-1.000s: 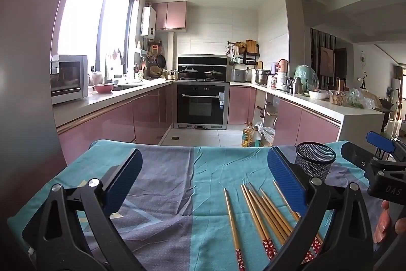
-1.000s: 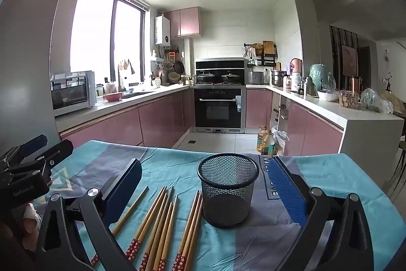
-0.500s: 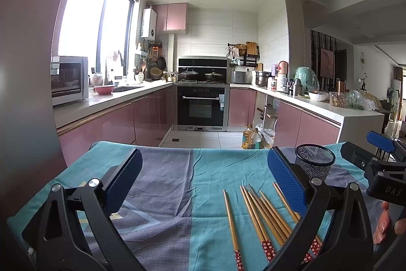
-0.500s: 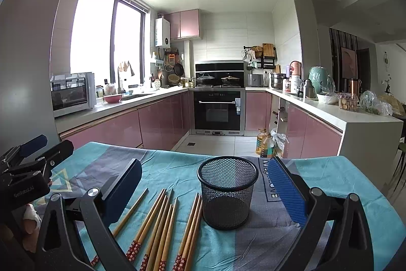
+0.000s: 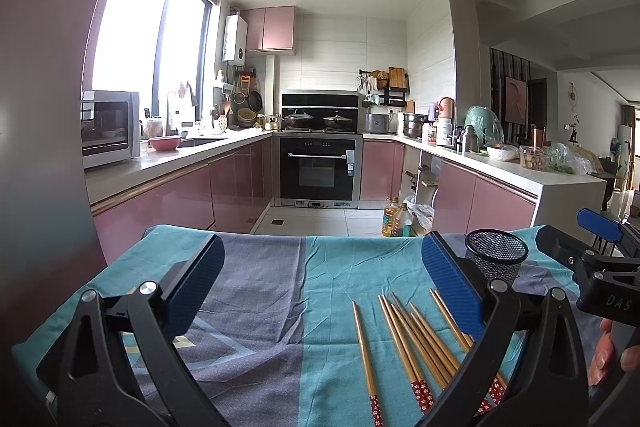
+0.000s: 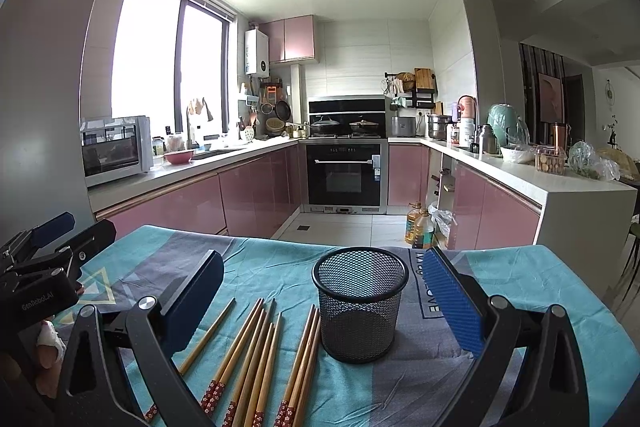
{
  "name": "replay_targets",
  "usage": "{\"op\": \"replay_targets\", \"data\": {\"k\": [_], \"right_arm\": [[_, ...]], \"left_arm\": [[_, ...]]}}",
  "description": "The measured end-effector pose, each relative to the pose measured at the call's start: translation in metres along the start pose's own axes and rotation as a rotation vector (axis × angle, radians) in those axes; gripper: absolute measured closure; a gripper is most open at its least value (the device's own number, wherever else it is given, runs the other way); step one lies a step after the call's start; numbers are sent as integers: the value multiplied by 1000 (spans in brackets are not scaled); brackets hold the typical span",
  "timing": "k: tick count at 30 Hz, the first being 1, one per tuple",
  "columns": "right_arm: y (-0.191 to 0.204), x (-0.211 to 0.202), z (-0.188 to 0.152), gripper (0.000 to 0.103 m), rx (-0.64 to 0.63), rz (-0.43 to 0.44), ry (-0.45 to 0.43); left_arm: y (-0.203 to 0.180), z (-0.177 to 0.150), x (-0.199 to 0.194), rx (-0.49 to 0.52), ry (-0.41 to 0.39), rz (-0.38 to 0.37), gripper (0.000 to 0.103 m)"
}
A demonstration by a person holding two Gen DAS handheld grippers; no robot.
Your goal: Organize utensils
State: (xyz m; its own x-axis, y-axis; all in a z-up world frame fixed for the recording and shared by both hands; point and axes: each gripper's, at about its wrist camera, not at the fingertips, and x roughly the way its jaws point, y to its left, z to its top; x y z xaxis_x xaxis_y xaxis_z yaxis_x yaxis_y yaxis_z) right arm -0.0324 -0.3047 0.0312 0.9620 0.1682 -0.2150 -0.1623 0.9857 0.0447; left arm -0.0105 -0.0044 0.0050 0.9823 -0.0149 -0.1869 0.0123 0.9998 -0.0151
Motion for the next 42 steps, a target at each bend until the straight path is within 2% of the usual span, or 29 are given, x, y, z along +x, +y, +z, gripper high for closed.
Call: {"op": "replay_targets", "data": {"k": [42], "right_arm": [[-5,3,-3,7,7,0,16]], "left_arm": [[-3,-2,5,4,12,-6,6]]}}
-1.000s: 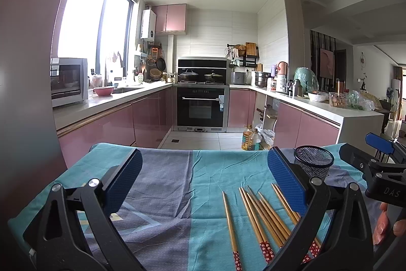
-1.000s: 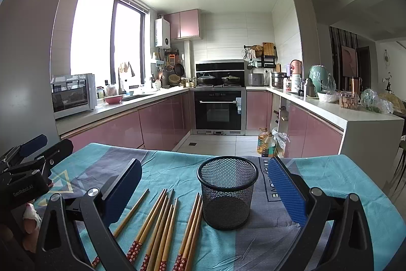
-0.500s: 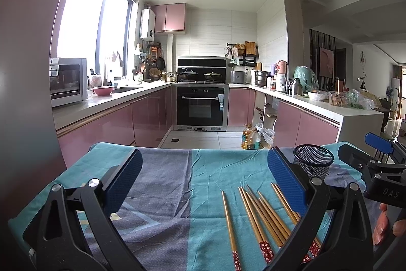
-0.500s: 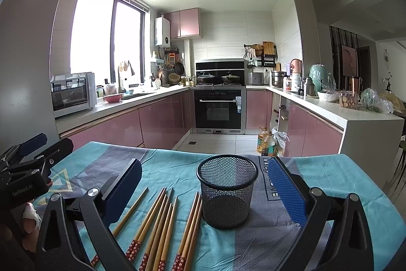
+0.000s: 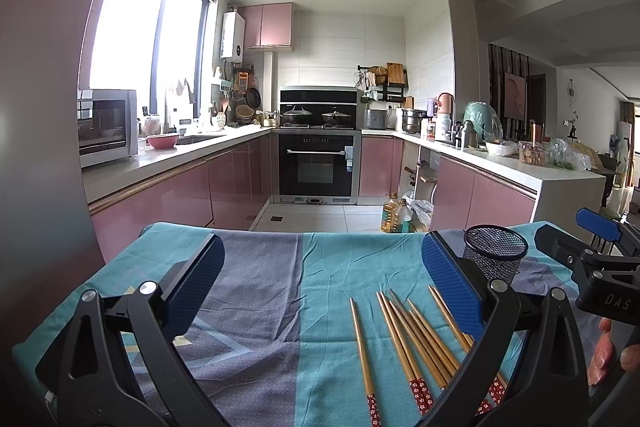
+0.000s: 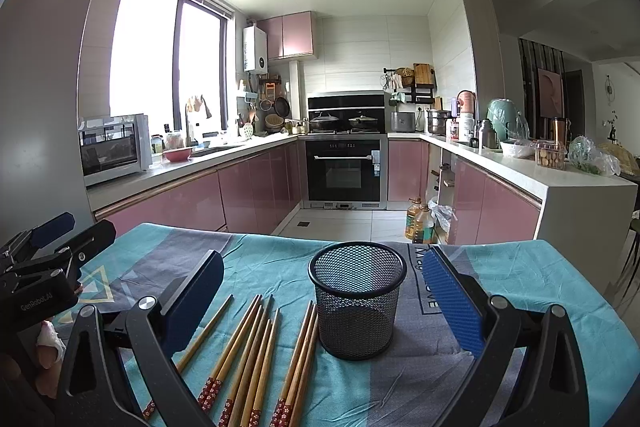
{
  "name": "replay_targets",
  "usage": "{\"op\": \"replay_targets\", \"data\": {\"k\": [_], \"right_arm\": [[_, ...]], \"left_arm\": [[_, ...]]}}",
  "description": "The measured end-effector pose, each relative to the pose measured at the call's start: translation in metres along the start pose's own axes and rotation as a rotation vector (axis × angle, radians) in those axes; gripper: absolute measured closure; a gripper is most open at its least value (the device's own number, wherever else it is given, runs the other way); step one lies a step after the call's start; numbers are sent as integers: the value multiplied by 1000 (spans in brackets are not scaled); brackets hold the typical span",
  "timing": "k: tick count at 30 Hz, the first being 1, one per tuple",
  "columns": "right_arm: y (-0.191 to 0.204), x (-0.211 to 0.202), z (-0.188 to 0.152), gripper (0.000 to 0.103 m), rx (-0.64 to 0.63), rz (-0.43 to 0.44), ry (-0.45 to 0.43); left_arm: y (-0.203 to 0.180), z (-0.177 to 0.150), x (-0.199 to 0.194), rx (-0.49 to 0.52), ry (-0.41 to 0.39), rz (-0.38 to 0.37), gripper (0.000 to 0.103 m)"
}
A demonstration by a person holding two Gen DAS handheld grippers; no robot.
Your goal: Organize utensils
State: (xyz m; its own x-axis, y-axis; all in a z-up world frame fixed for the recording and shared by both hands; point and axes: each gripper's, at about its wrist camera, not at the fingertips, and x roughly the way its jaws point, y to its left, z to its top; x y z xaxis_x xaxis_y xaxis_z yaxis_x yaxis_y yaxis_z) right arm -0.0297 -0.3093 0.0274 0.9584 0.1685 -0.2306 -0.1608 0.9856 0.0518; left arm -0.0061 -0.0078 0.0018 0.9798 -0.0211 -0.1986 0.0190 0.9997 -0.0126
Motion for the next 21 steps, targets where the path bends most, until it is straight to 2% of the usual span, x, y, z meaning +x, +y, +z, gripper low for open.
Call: {"op": "replay_targets", "data": {"k": [21], "right_arm": [[-1,1,-1,7,5,7,11]], "left_arm": [[-2,-2,5,9,24,-8,6]]}}
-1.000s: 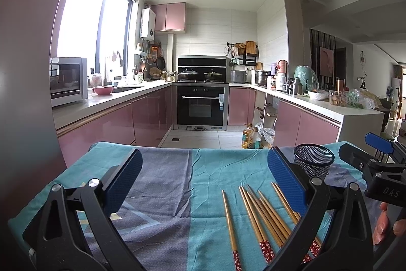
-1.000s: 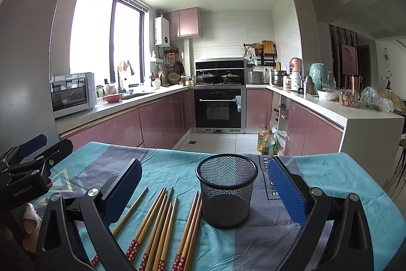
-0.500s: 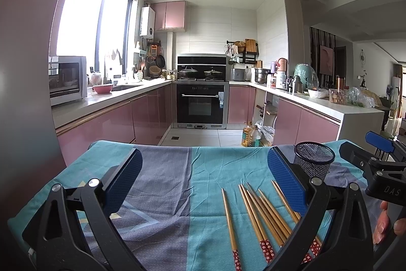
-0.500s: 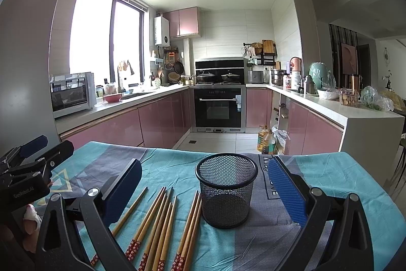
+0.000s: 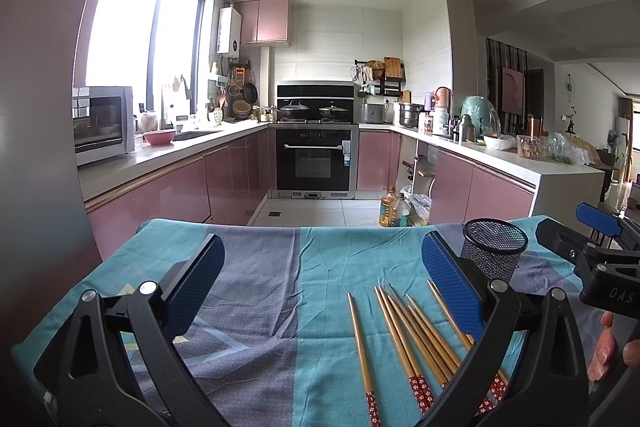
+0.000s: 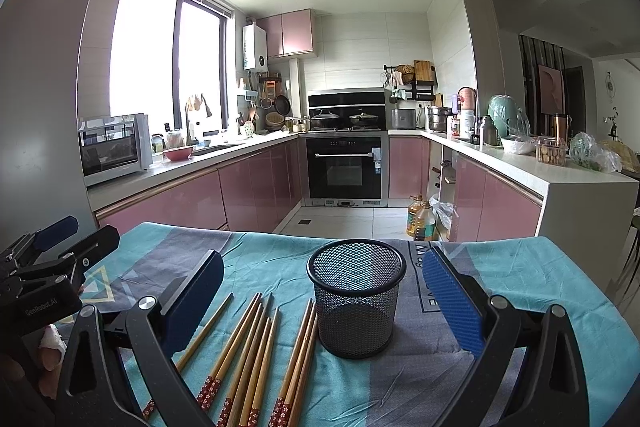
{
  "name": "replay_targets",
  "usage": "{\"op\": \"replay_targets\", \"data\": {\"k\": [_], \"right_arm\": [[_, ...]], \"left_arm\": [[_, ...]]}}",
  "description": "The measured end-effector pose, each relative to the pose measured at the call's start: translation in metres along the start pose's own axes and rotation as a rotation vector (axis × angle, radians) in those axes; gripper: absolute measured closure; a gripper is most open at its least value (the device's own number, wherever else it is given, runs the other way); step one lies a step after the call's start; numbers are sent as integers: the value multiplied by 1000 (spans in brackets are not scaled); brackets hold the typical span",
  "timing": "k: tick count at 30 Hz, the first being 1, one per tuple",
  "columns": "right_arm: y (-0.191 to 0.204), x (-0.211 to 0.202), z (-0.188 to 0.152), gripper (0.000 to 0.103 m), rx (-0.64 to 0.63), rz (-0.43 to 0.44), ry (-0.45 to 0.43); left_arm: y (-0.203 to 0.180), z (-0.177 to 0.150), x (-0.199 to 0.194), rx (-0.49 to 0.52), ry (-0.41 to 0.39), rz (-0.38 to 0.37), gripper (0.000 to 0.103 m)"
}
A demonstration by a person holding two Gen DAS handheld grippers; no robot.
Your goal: Organize utensils
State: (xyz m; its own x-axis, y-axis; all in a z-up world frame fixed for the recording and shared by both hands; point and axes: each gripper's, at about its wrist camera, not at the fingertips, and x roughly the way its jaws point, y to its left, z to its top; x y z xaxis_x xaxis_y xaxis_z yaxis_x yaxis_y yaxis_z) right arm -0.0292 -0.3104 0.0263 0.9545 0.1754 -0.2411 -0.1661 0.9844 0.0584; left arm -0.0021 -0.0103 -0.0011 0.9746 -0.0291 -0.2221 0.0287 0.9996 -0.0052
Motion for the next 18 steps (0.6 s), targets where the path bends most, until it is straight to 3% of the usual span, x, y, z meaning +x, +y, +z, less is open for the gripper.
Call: {"op": "replay_targets", "data": {"k": [9,18], "right_arm": [[-4,11,-8,7,2,38,90],[1,39,-32,8,-44,85,298]], "left_arm": [[3,-5,14,11,83,-37,6],[8,-25,50,41,262,-82,6]]}}
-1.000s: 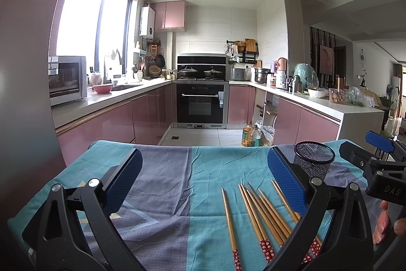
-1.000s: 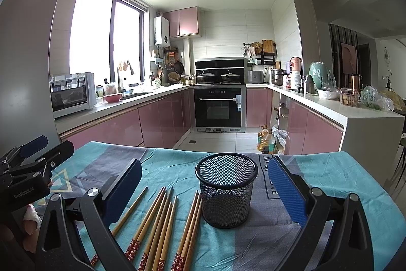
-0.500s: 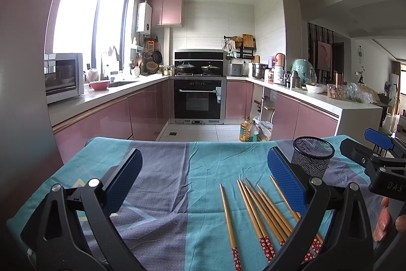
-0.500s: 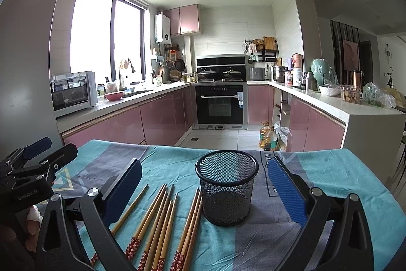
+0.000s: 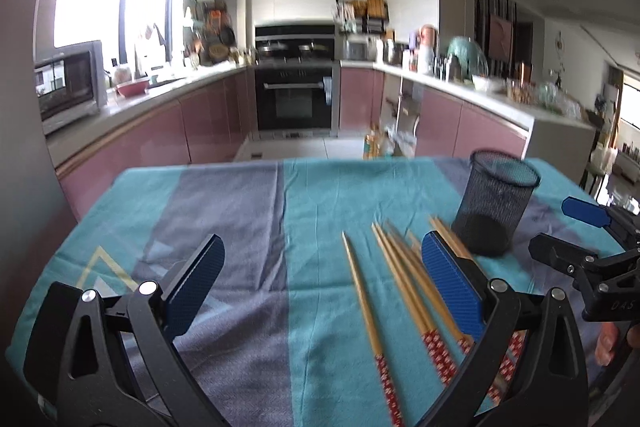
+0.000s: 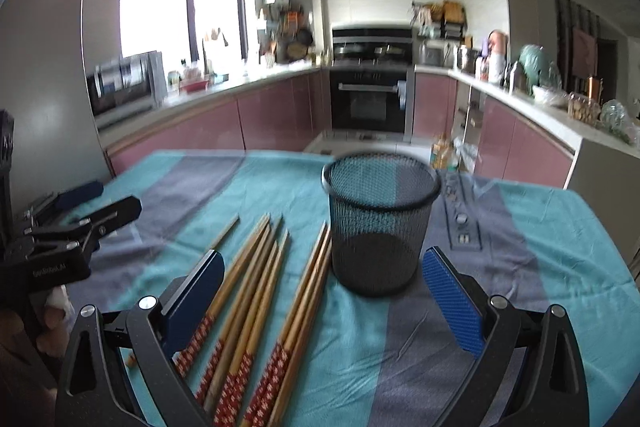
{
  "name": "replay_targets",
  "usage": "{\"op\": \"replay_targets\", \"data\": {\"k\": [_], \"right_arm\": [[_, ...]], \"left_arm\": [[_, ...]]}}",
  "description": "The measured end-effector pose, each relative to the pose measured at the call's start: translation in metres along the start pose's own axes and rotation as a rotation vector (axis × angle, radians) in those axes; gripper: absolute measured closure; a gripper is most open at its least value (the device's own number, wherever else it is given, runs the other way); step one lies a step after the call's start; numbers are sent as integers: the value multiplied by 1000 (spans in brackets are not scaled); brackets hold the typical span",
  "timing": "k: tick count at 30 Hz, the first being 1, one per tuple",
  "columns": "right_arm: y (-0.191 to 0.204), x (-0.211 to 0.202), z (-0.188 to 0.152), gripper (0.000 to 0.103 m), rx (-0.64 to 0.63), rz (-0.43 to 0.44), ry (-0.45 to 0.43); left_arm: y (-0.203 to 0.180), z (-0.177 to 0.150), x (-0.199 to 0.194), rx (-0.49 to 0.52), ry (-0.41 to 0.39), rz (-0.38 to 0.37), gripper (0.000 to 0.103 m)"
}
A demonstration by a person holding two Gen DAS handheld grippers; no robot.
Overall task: Organize utensils
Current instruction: 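Grasp one bamboo chopstick with the right gripper while the left gripper grasps another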
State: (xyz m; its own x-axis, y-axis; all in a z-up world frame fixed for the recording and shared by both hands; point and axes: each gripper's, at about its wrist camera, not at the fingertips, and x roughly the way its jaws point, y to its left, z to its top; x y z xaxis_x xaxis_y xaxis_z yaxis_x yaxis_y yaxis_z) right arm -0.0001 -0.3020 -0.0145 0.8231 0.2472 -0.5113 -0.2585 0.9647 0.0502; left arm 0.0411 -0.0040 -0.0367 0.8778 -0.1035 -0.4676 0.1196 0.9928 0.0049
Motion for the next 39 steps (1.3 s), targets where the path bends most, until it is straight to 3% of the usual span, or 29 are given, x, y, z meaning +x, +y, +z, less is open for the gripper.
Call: {"op": "replay_targets", "data": {"k": [3,7,10,16,21,25,29,33,35,39], "right_arm": [[0,13,-4,17,1,21,70],[-7,34,-9,36,18,42,178],[-8,48,-13,51,26,47,234],[-13,62,-13,71,50,57,300],[-13,67,-12,75,50,66,327],[-9,75,-9,77,24,60,353],[-1,85,-8,77,-3,42,359],[-2,91,-4,93,16,55,359],[-4,92,-3,94,29,68,360],[-9,88,-3,97,59,91,350]], "left_arm": [[-1,-5,18,26,82,-21,6],[-1,-13,44,45,188,-65,17],[-3,-19,56,63,236,-76,27],[-13,-28,77,95,316,-106,40],[-23,-30,93,115,364,-123,50],[-29,-32,110,117,415,-154,68],[-33,-29,123,121,420,-156,68],[-37,-24,131,121,427,-159,73],[-39,-22,134,112,431,-168,85],[-37,-20,131,85,432,-179,94]]}}
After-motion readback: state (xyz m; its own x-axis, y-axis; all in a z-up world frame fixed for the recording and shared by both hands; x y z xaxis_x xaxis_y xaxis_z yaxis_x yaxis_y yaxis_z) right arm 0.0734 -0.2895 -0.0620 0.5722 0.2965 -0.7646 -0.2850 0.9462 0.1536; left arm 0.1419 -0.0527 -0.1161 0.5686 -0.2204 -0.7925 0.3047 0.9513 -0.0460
